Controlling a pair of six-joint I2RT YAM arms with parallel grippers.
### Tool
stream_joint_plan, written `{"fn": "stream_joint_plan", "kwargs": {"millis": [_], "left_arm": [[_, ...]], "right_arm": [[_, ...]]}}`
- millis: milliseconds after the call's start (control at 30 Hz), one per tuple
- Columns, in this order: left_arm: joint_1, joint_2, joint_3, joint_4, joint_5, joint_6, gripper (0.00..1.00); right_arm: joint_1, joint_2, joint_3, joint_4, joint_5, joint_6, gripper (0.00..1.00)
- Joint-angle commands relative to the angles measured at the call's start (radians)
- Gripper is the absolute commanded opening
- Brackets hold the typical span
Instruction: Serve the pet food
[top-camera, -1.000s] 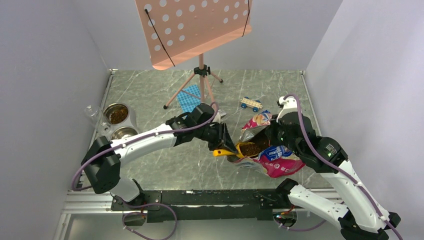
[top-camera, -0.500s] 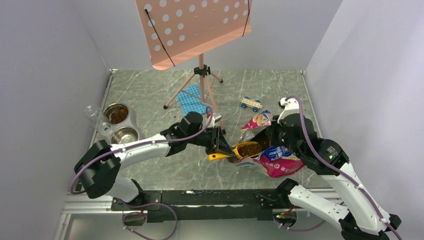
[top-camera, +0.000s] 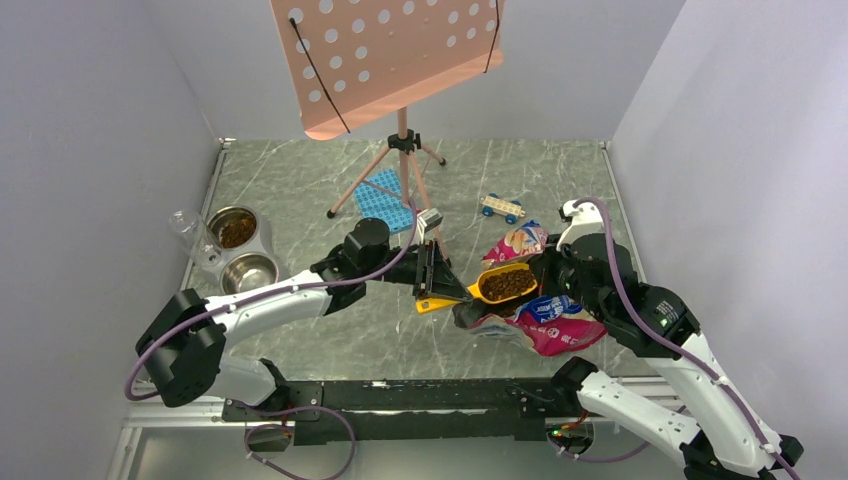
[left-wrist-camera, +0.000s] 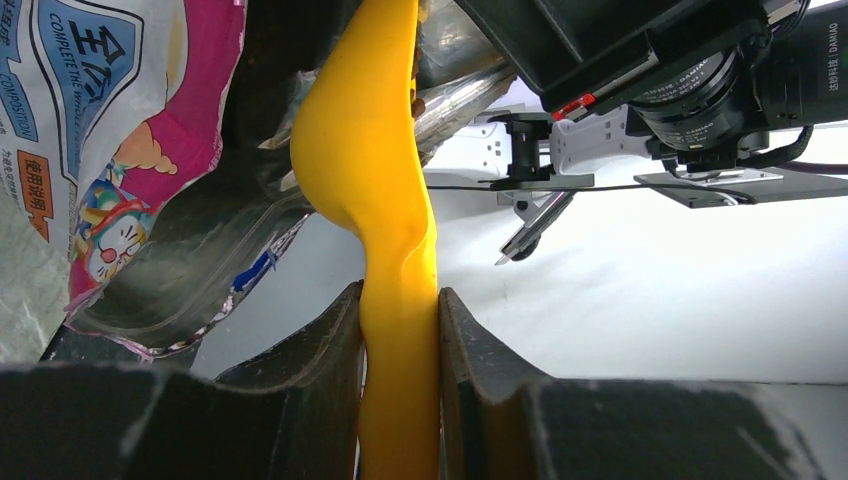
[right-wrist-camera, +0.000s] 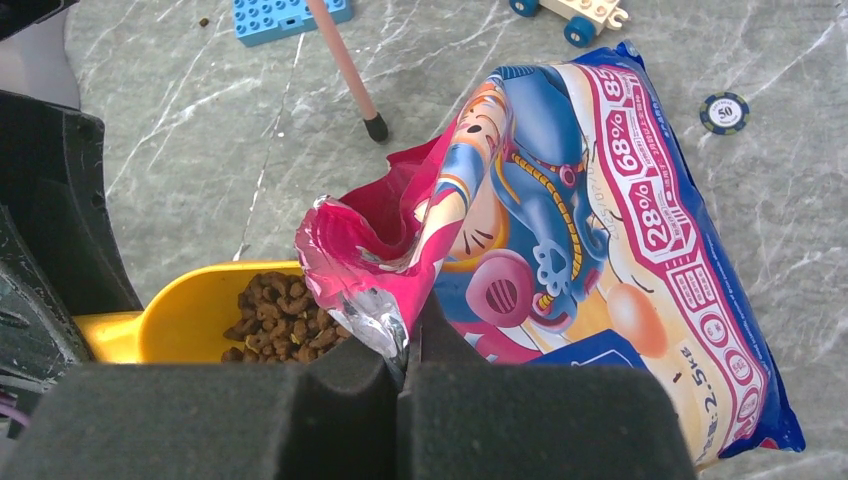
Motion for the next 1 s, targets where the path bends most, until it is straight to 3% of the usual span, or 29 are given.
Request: {"fn": "stream_joint_plan", "kwargs": {"millis": [0,433,733,867,967], "left_arm": [[0.011,0.005,0.023,0.094,-0.012,-0.009,0.0],[0.056,-0.105,-0.141,0.162,-0.022,-0.052,0.0],[0.114,-0.168,-0.302,0.484,-0.074,-0.291,0.0],[0.138,-0.231,-0.268,0.347,-0.05,-0.215,0.0],[0.179,-0.287,-0.29,0.347,-0.029,-0.222,0.0]], "right_arm": [[0.007,-0.027,0.061,0.167,-0.017,-0.005,0.0],[0.007,-0.011,0.123,0.114,0.123,0.013,0.0],[0.007,-0.009,0.121,0.103,0.156,0.016,0.0],[0.007,-0.011,0.113,0.106,0.157,0.017,0.0],[0.006,-0.01,0.115,0.106,0.163,0.017,0.0]]}}
